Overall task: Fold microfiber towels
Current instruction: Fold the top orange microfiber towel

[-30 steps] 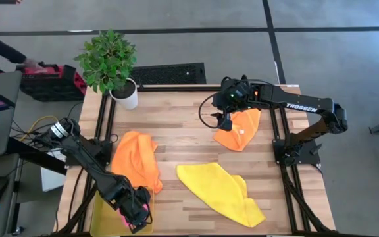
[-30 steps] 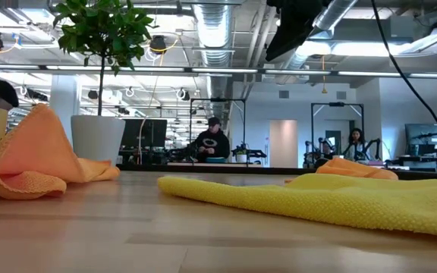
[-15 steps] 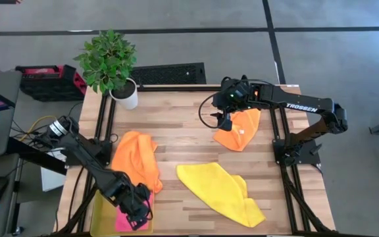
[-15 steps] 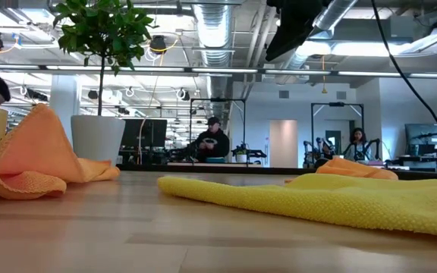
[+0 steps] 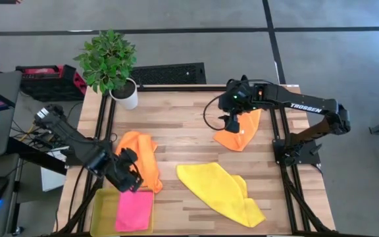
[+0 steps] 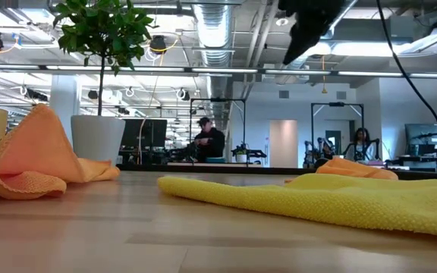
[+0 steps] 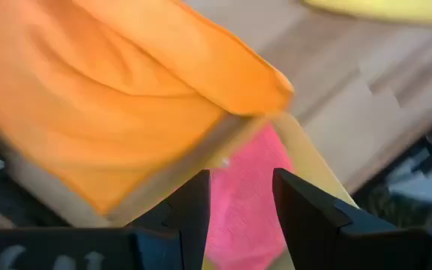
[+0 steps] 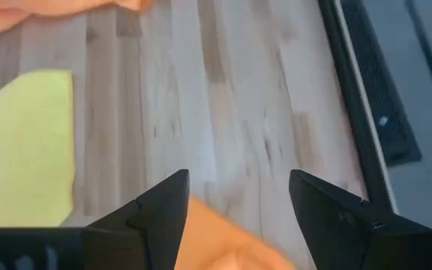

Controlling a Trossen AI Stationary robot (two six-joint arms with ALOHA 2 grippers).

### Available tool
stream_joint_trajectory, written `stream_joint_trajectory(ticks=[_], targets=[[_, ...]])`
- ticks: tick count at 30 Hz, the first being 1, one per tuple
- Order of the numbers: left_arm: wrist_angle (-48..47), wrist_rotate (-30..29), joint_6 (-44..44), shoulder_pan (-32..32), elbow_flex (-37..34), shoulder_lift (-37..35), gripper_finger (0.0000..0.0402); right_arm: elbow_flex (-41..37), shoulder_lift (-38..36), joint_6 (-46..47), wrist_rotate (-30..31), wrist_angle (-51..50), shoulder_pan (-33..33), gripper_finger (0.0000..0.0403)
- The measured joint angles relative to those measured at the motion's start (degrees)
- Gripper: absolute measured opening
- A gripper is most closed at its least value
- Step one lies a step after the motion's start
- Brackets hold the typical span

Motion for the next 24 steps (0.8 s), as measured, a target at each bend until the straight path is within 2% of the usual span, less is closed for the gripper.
stream_joint_trajectory(ticks=[5, 11, 19, 22, 24], targets=[[-3.6, -1.5, 1.5, 3.0, 0.0, -0.8, 0.0137, -0.6, -0.2, 5.4, -3.3, -6.4, -3.0, 0.0255], [-4.7, -2.9, 6.2, 6.7, 0.0, -0.8, 0.0137, -6.4, 1.0, 13.8, -3.5, -6.7, -7.7, 0.0255], [-4.7, -2.9, 8.9, 9.6, 0.0, -0.7, 0.0137, -15.1, 3.2, 15.3, -4.6, -3.9, -6.0, 0.0255], [-4.6, -2.9, 9.0, 10.1, 0.0, -0.7, 0.0137, -16.8, 5.1, 15.3, -4.9, 1.2, -4.4, 0.0255], [-4.6, -2.9, 9.1, 10.1, 0.0, -0.7, 0.0137, -17.8, 7.1, 15.3, -5.0, 0.8, -4.0, 0.0255]])
